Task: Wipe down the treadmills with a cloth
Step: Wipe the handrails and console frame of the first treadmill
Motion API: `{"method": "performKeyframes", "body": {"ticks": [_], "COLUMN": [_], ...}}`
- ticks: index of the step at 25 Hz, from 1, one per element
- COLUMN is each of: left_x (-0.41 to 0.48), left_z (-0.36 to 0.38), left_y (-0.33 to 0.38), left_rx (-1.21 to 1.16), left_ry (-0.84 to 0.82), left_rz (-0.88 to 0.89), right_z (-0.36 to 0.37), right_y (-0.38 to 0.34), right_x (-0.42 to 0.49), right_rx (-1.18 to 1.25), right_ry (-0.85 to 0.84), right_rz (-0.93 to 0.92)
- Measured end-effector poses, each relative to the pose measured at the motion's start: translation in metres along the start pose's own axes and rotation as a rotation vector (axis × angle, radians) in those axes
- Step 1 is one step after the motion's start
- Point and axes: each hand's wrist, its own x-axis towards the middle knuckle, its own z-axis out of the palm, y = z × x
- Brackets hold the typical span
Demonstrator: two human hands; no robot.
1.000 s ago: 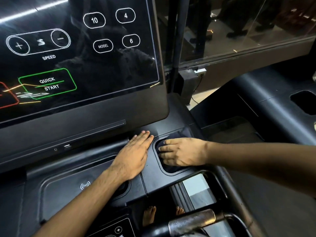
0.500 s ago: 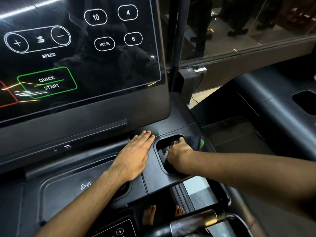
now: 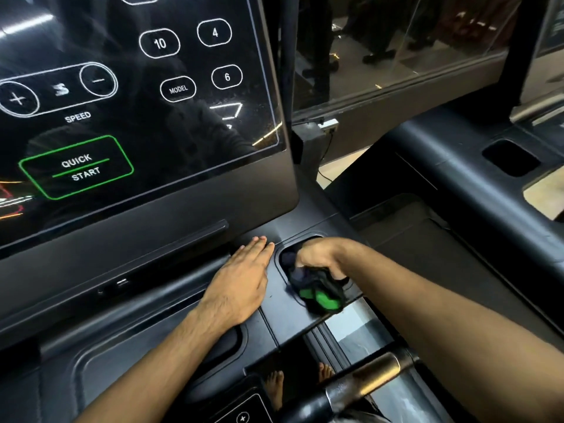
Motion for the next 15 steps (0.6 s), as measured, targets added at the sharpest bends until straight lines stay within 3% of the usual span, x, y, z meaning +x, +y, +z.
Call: {"method": "performKeyframes", "body": {"ticks": [3,4,5,6,7,9,10,15], "left_x": [0.002,0.003,0.004,0.006,0.006,0.005,0.003,0.003], "left_z": [-0.003,-0.003,-0.003,-0.002,-0.001,0.000,0.000,0.000], "left_y": [-0.006,-0.008,-0.009,-0.010,-0.011,-0.011,-0.011,-0.014], "left_rx": [-0.055,-0.066,-0.073,-0.075,-0.073,-0.064,-0.061,-0.021], "left_ry": [0.013,0.018,0.020,0.017,0.009,-0.015,-0.025,-0.035], "left_rz": [0.030,0.036,0.041,0.048,0.058,0.073,0.075,0.091], "right_z": [0.024,0.034,0.043,0.047,0.049,0.047,0.043,0.038], "right_y": [0.024,0.024,0.023,0.020,0.017,0.009,0.005,-0.001], "right_x": [0.005,0.005,0.011,0.016,0.021,0.030,0.031,0.030], "right_rx": [0.854,1.035,1.040,0.853,0.489,-0.224,-0.454,-1.170], "right_ry": [0.359,0.483,0.588,0.686,0.699,0.595,0.493,0.148], "right_rz": [-0.050,-0.063,-0.080,-0.078,-0.057,-0.003,-0.011,-0.057]}}
